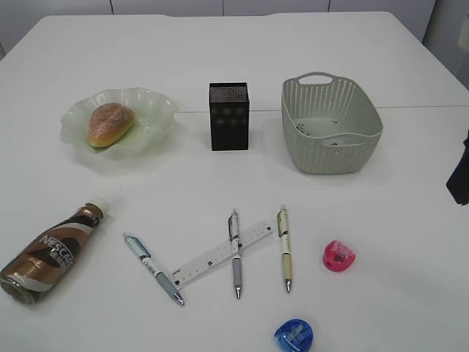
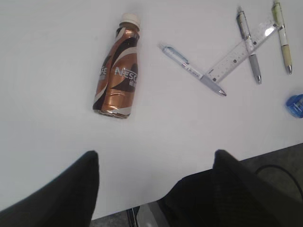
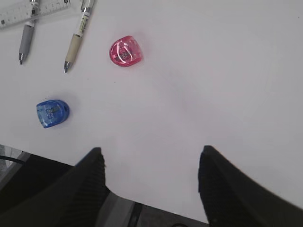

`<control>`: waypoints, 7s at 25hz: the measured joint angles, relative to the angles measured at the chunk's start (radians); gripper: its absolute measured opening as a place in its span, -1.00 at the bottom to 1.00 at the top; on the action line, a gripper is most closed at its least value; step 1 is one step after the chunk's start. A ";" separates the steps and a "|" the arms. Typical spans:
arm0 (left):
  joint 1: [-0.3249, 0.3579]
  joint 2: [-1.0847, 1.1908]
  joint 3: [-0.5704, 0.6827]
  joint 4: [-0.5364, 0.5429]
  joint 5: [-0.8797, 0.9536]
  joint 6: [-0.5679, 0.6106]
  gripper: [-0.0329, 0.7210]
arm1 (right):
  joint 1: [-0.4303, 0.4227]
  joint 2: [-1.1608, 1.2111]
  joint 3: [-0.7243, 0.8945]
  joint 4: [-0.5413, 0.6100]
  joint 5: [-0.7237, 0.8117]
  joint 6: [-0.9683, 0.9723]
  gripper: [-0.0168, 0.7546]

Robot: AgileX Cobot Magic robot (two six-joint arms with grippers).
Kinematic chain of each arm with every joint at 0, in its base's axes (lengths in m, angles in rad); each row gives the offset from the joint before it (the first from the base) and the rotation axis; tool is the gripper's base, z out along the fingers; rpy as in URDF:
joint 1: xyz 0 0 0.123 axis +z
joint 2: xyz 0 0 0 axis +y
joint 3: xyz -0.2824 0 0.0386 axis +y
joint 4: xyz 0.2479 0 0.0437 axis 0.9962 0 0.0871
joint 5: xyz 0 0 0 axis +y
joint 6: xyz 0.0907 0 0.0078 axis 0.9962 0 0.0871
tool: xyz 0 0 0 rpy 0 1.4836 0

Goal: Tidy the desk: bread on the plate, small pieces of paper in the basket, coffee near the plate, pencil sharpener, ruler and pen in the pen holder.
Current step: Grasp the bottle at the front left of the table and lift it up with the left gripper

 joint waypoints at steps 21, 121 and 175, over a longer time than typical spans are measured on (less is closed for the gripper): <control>0.000 0.570 0.000 0.052 -0.253 0.177 0.55 | 0.000 0.000 0.000 0.004 -0.047 -0.017 0.31; -0.048 1.044 -0.361 0.088 -0.069 0.177 0.65 | 0.000 0.000 0.000 -0.038 -0.078 -0.023 0.31; -0.048 1.076 -0.432 0.069 -0.079 0.143 -0.26 | 0.000 0.000 0.000 -0.078 -0.078 -0.023 0.30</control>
